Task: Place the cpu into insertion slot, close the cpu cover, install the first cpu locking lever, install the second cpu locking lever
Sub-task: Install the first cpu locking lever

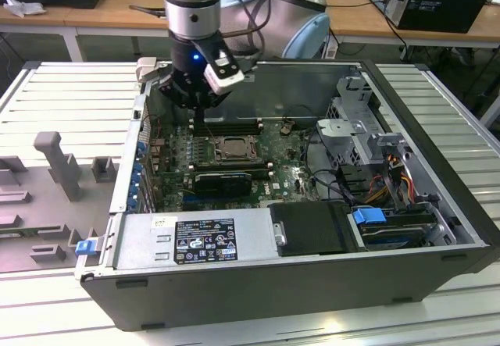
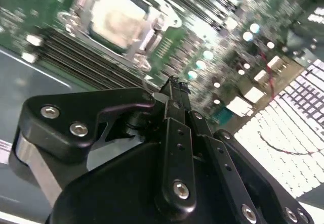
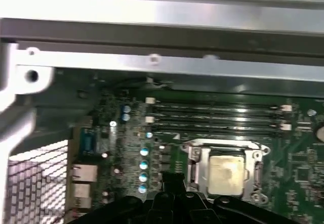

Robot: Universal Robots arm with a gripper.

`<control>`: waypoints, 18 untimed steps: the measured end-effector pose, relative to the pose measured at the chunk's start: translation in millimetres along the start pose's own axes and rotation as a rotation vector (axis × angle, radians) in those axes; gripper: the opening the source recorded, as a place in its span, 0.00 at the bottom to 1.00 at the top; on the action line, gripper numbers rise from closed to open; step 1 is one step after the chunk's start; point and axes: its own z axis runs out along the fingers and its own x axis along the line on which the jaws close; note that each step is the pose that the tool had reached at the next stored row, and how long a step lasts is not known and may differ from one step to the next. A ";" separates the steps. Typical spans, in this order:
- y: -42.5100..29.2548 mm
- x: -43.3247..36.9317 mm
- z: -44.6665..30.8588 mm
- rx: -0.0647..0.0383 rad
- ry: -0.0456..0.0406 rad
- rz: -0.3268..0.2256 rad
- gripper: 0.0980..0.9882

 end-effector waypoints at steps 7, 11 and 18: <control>13.0 9.4 8.7 0.000 0.0000 0.000 0.01; 22.5 9.1 10.3 0.000 0.0000 0.000 0.01; 24.2 1.5 10.6 0.000 0.0000 0.000 0.01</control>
